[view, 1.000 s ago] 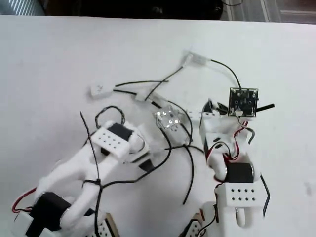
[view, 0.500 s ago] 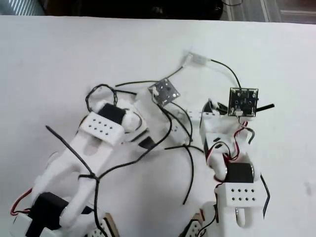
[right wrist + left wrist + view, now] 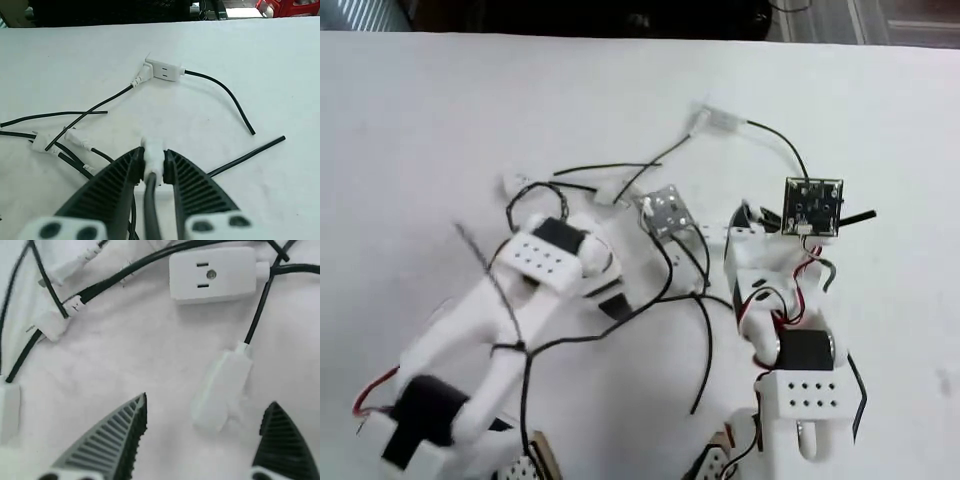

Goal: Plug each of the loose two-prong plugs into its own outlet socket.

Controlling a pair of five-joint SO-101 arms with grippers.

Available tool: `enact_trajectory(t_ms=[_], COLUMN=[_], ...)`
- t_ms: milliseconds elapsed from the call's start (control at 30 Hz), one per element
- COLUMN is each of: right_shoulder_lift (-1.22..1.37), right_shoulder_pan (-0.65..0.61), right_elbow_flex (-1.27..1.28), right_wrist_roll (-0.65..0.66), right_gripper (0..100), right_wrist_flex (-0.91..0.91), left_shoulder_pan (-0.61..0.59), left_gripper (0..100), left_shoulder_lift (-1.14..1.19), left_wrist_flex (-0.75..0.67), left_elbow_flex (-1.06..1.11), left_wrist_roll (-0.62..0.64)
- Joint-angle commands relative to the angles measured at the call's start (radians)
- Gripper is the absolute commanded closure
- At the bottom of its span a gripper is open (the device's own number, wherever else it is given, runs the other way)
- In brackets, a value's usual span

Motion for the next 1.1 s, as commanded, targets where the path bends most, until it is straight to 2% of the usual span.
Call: enact_trajectory(t_ms=[0,133,467,600,833,1067], right_shoulder_lift=[-0.012,-0.012,-0.012,-0.012,-0.012,-0.012], right_shoulder_pan=[0.001,0.002,0.004,0.002,0.002,0.005], right_elbow_flex=[-0.008,-0.008,-0.008,-0.008,-0.008,-0.008], right_wrist_roll=[-0.005,-0.005,-0.005,-0.005,-0.005,-0.005], right_gripper=[98.1,98.1,98.1,98.1,98.1,98.1], right_wrist_flex=[-0.012,-0.012,-0.012,-0.012,-0.012,-0.012], left_shoulder_pan=[0.013,0.036,0.108,0.068,-0.031,-0.145], left_gripper=[65,71,97,98,98,98], left_shoulder_lift=[0.203,0.348,0.357,0.255,-0.11,-0.361], left_wrist_flex=[-0.005,0.055,0.098,0.186,0.364,0.384], left_elbow_flex=[-0.143,-0.25,-0.247,-0.252,-0.253,-0.253], left_wrist_roll=[-0.008,-0.009,-0.008,-0.008,-0.008,-0.008])
